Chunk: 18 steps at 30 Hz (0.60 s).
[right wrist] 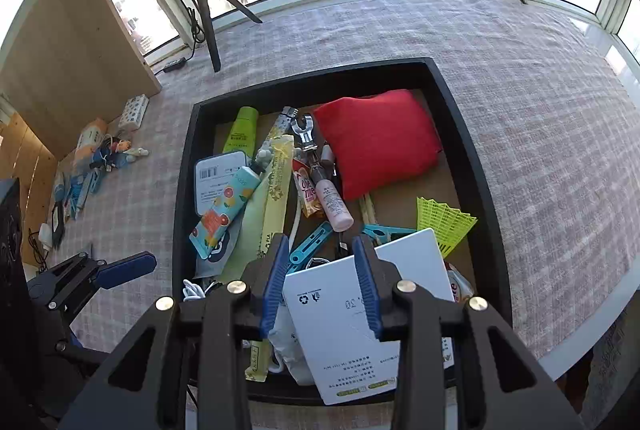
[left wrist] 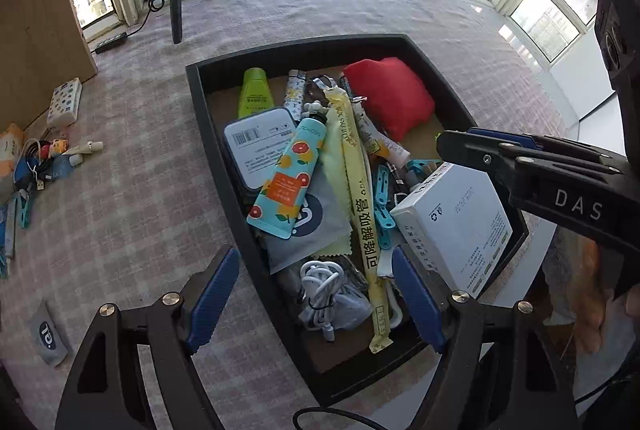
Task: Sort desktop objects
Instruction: 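Move both grippers back over the items on the tablecloth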
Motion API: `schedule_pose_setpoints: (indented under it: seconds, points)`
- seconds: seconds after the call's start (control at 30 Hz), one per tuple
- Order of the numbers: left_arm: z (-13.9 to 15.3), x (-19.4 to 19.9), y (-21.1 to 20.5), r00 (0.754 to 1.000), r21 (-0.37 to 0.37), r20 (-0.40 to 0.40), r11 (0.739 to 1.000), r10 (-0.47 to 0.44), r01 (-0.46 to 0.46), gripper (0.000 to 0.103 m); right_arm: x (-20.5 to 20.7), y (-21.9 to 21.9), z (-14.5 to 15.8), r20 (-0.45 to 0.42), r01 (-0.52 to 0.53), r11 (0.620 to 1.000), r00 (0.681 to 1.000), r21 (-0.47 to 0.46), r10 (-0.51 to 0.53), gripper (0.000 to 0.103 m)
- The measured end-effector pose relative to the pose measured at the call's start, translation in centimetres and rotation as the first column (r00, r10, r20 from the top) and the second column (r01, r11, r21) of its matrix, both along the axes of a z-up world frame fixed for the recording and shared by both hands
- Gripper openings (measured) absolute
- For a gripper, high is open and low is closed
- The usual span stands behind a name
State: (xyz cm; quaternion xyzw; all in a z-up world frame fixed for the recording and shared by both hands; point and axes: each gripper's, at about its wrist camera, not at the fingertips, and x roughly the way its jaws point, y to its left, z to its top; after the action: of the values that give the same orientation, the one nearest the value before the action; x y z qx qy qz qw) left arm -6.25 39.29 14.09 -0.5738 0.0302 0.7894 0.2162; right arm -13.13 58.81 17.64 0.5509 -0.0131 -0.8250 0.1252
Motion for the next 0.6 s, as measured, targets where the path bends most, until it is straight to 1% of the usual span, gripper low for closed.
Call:
schedule_pose_setpoints:
  seconds: [0.13,0.23,0.33,0.43,0.53,0.6]
  points:
    - [-0.6,-0.9,-7.3,0.993,-0.044,0.000,0.992,0.120,-0.120,0.077,-0.9,-6.0,0.4,-0.011,-0.128,0.992,0.992,-0.010,0.128,0.034]
    - [-1.5,-1.2,-13.3,0.974,-0.074,0.017,0.972,0.225,-0.224,0.077,-1.4,-10.9,0.3,-0.014,-0.231,0.973,0.973,-0.006,0.231,0.034]
    - [-2.7,-0.9,-18.9,0.944,-0.104,0.039,0.941,0.327,-0.321,0.077,-2.4,-16.1,-0.1,-0.012,-0.329,0.944,0.944,0.016,0.330,0.034]
    - [-3.9,-0.1,-23.8,0.908,-0.130,0.055,0.905,0.414,-0.405,0.077,-3.7,-20.9,-1.1,0.014,-0.413,0.910,0.911,0.028,0.413,0.034]
    - [-5.1,0.6,-27.8,0.871,-0.149,0.071,0.868,0.486,-0.473,0.076,-5.0,-25.1,-2.3,0.038,-0.480,0.875,0.877,0.056,0.479,0.034]
    - [-5.8,0.9,-29.7,0.847,-0.157,0.088,0.847,0.525,-0.508,0.076,-5.9,-27.4,-3.2,0.057,-0.521,0.851,0.853,0.069,0.518,0.034]
